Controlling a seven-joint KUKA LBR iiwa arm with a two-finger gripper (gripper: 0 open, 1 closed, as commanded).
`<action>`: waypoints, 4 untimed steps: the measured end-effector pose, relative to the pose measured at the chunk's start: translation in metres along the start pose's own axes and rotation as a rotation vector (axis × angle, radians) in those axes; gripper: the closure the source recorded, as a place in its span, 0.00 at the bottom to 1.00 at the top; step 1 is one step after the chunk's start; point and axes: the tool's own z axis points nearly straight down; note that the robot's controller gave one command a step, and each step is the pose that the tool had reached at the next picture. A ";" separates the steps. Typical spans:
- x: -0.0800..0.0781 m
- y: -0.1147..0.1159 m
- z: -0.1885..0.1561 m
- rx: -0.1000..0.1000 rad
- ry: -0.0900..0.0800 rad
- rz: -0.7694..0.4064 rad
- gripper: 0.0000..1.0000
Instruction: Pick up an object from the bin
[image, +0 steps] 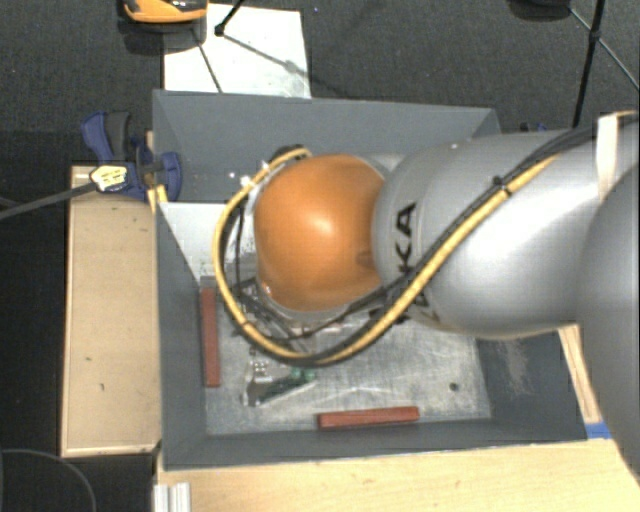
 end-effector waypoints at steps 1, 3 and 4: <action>0.000 -0.023 0.051 -0.001 -0.004 -0.078 0.00; -0.017 -0.076 0.148 -0.001 0.000 -0.146 1.00; -0.017 -0.076 0.148 -0.001 0.000 -0.144 1.00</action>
Offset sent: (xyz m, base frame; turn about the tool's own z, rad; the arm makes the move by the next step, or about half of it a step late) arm 0.0104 -0.0713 -0.0825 0.1560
